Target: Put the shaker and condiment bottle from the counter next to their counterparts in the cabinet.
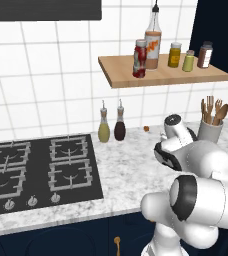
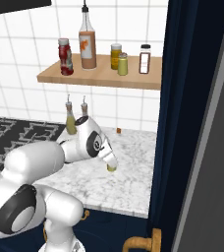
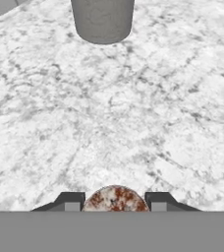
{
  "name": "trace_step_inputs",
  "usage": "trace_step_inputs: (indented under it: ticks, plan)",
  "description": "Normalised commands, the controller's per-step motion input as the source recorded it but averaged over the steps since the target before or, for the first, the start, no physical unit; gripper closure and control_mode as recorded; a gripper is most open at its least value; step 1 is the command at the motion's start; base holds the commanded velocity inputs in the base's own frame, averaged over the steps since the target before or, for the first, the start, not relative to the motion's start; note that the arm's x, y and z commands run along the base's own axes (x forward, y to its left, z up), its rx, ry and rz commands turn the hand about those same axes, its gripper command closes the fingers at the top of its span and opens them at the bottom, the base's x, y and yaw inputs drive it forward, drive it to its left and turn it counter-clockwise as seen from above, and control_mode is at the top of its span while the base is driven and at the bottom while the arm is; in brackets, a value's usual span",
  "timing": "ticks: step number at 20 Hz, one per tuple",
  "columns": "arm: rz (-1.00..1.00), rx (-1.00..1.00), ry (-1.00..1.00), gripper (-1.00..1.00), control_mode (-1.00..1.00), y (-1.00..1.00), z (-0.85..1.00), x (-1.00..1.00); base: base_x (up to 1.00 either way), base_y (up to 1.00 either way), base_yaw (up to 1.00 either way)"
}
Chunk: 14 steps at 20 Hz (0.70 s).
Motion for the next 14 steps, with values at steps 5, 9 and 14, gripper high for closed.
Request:
trace_step_inputs:
  ticks: [5,9,14]
  plan:
    - [-0.01,0.00,-0.03,1.00,-1.00,0.00,0.61,0.00,0.00,0.00,0.00]
    - [0.00,0.00,-0.04,1.00,-1.00,0.00,0.59,0.00,0.00,0.00,0.00]
    - [0.00,0.00,-0.08,1.00,-1.00,-0.10,0.52,-0.02,0.00,0.00,0.00]
